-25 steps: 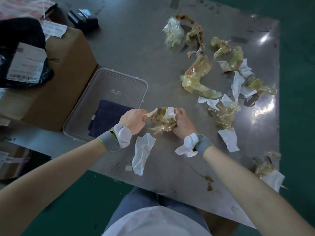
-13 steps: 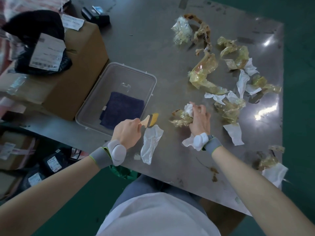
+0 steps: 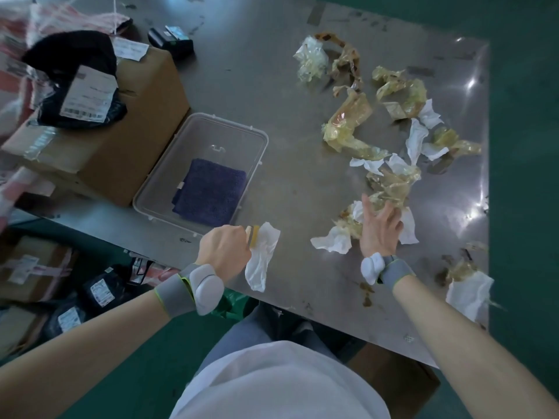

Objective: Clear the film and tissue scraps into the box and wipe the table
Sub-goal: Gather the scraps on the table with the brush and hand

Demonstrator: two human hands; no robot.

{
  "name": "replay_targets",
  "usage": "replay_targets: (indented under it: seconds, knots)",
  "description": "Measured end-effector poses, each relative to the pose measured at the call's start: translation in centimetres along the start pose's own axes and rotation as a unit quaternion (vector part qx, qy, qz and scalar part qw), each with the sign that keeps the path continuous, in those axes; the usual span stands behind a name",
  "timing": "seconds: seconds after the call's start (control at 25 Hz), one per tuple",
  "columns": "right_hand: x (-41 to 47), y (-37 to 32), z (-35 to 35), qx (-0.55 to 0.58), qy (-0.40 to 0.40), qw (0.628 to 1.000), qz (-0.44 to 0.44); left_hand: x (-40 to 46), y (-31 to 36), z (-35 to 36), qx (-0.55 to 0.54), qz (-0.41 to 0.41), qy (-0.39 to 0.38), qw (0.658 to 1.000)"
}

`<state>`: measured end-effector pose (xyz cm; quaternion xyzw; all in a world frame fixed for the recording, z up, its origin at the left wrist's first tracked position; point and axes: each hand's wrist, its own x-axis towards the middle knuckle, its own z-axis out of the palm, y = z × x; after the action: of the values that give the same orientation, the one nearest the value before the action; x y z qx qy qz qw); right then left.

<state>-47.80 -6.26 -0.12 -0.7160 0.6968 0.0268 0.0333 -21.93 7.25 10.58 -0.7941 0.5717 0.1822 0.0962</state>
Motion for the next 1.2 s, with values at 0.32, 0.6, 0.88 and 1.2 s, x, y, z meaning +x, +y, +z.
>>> replay_targets:
  seconds: [0.32, 0.6, 0.88, 1.2]
  knots:
    - [-3.2, -0.7, 1.1, 0.003, -0.19, 0.979, -0.074, -0.2, 5.7, 3.6, -0.14, 0.006, -0.011, 0.99]
    - [-2.7, 1.3, 0.2, 0.118, -0.299, 0.94, -0.111, 1.8, 9.9, 5.1, -0.219, 0.019, -0.003, 0.976]
    - [-4.0, 0.8, 1.7, 0.128, -0.219, 0.963, -0.095, 3.8, 10.8, 4.1, -0.218, 0.043, -0.022, 0.975]
    - [-3.2, -2.0, 2.2, 0.092, -0.117, 0.986, -0.076, 3.9, 10.5, 4.2, -0.221, 0.023, -0.021, 0.975]
